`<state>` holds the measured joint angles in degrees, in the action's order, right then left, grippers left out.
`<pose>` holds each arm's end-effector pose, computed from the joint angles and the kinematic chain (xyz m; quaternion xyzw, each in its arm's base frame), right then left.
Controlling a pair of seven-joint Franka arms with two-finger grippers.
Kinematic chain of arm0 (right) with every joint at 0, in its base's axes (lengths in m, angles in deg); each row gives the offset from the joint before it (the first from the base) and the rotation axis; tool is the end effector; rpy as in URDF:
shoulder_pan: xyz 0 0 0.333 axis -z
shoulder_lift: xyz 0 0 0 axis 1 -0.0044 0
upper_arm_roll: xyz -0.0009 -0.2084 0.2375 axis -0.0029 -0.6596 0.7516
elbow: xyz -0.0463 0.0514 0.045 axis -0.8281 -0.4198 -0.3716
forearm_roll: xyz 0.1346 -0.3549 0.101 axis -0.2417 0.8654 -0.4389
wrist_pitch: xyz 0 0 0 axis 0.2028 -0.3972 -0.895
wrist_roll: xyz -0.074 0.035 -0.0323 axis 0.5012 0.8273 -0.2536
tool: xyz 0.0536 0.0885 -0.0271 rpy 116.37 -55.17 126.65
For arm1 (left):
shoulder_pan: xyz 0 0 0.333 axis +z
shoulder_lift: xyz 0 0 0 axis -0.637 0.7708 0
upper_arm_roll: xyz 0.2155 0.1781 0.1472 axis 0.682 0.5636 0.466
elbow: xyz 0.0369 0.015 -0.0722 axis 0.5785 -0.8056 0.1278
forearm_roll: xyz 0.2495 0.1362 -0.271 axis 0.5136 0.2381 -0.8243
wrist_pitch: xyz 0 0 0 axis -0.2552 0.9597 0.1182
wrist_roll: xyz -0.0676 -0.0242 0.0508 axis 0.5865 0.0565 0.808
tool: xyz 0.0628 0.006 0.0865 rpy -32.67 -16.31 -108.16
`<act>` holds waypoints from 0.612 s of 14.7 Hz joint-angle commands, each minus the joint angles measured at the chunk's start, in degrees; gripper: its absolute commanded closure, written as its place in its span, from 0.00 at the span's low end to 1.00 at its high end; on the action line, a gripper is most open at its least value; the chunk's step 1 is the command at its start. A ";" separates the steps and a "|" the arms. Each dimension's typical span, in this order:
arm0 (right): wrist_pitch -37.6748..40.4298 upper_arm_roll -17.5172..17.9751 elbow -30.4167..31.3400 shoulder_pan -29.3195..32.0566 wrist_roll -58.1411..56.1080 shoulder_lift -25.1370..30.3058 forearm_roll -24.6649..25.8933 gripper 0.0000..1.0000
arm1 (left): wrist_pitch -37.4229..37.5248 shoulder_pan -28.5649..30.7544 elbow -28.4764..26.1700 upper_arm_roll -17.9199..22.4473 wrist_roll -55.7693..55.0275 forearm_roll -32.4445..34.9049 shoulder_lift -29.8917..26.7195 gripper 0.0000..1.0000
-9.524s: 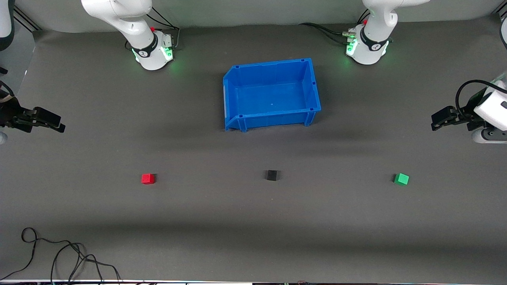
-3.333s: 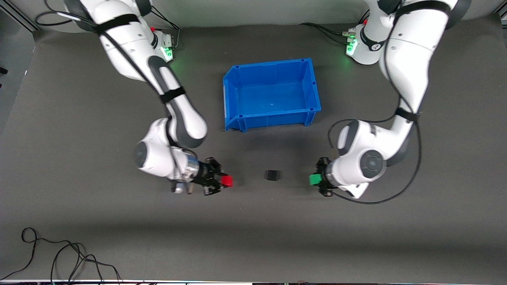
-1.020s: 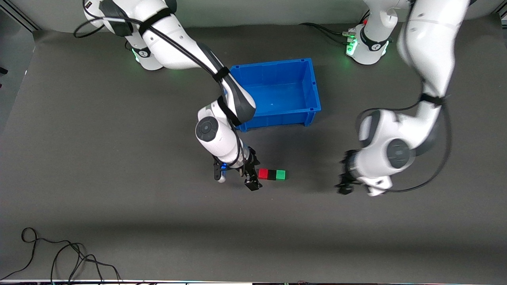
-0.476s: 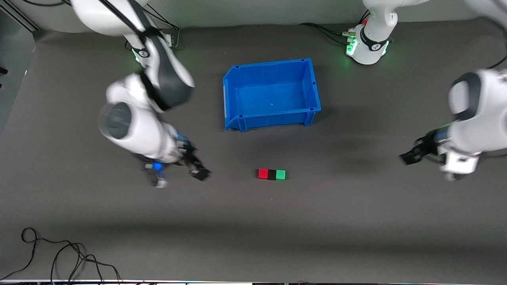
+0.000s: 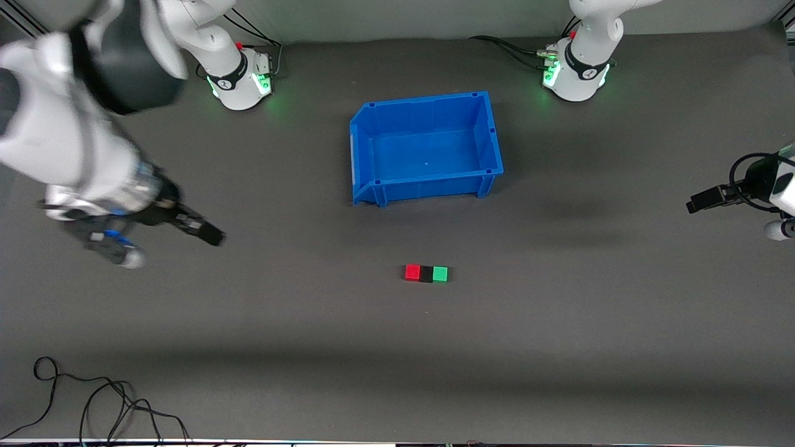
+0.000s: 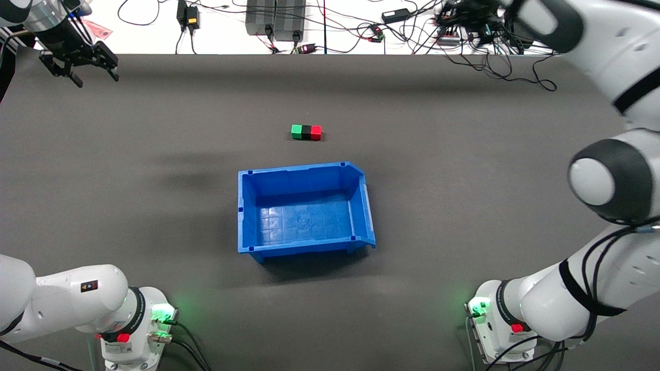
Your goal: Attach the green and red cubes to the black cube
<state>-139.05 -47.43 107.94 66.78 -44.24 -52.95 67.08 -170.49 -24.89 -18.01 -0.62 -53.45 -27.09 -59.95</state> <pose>0.6079 0.1260 0.5790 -0.9739 0.2269 -0.0008 0.0091 0.5660 0.0552 0.5171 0.9958 0.0844 -0.0296 0.0207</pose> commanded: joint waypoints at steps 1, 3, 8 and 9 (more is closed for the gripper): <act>1.33 8.63 3.68 10.54 -11.02 4.90 4.87 0.00 | 1.03 -1.23 2.23 -0.21 1.20 1.46 -0.60 0.00; 1.69 10.41 4.03 15.49 -20.15 6.31 5.23 0.00 | 3.23 -3.24 2.23 -0.57 1.20 5.06 -1.39 0.00; 1.69 6.91 4.12 18.49 -40.39 7.45 5.24 0.00 | 4.90 -4.30 2.05 -1.27 0.50 4.98 -4.74 0.00; 1.69 6.47 4.30 18.49 -41.72 7.46 5.24 0.00 | 5.34 -4.31 2.14 -1.27 0.59 4.98 -4.91 0.00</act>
<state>-137.21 -40.10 110.47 85.59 -81.57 -47.15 71.01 -166.86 -28.44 -15.65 -1.92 -53.10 -23.13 -63.23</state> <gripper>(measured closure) 0.000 0.000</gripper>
